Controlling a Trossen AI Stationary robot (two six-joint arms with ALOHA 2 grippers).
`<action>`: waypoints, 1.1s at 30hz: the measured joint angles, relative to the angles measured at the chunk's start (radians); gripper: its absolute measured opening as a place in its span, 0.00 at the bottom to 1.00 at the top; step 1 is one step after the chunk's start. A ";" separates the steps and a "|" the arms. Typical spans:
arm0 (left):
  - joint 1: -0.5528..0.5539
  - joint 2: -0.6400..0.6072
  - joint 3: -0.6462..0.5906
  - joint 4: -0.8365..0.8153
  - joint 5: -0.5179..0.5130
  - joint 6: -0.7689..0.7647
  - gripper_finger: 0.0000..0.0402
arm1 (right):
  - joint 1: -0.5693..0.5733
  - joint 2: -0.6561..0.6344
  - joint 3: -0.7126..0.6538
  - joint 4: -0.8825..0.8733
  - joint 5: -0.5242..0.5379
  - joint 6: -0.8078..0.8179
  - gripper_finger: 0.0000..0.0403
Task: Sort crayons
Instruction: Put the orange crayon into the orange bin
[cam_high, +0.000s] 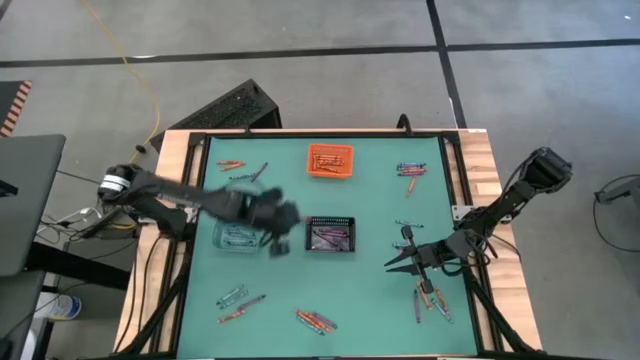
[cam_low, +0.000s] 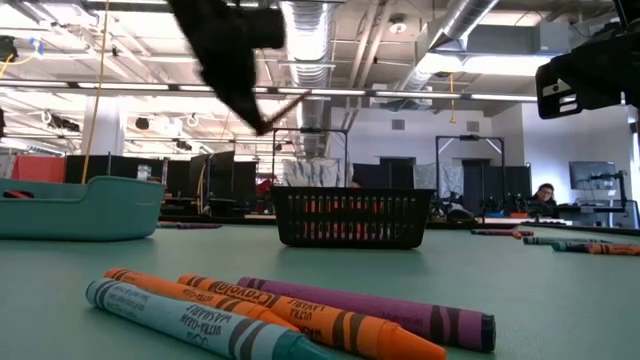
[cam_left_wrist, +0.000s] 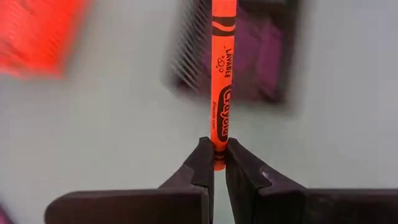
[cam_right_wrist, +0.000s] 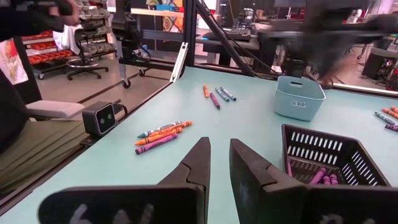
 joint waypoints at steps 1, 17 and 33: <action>0.061 0.001 0.000 0.043 0.000 0.068 0.02 | 0.000 0.000 0.000 0.000 0.000 0.000 0.16; 0.566 0.383 0.284 0.298 0.291 0.452 0.02 | -0.023 0.000 0.000 -0.028 0.001 -0.029 0.16; 0.553 0.542 0.501 0.136 0.132 0.483 0.05 | -0.024 0.000 0.017 -0.026 -0.003 -0.026 0.16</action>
